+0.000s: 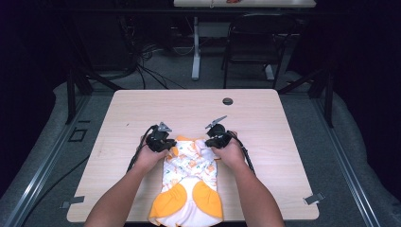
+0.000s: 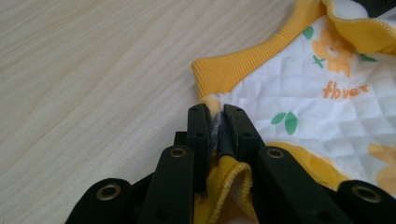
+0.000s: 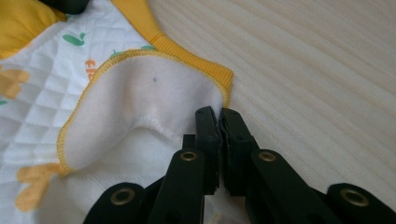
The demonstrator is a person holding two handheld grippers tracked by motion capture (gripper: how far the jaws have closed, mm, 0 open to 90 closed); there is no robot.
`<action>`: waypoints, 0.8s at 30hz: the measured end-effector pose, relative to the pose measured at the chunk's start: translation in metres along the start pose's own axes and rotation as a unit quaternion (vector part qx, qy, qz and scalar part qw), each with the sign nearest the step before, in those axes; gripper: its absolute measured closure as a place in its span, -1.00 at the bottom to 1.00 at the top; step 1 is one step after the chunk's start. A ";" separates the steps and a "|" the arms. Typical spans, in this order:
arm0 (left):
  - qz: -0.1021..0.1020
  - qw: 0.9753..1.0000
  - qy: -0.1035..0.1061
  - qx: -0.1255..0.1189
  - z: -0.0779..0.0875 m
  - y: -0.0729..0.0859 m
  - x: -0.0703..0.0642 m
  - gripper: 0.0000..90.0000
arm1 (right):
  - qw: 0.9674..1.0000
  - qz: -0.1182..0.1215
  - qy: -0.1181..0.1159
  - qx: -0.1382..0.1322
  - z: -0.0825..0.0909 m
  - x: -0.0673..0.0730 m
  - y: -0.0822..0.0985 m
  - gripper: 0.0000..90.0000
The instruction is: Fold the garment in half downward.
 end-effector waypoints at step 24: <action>-0.013 1.000 -0.011 -0.004 0.023 -0.022 0.001 0.83 | 0.998 0.057 0.012 -0.001 0.031 0.006 -0.017 0.94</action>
Point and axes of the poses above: each handheld gripper's, and its own axes: z roughly backward along the jaws, y roughly out of its underside, x roughly to its left, the point moved 2 cm from there along -z, roughly forward along the jaws, and after that the axes turned 4 degrees about -z, right-handed, at the moved point
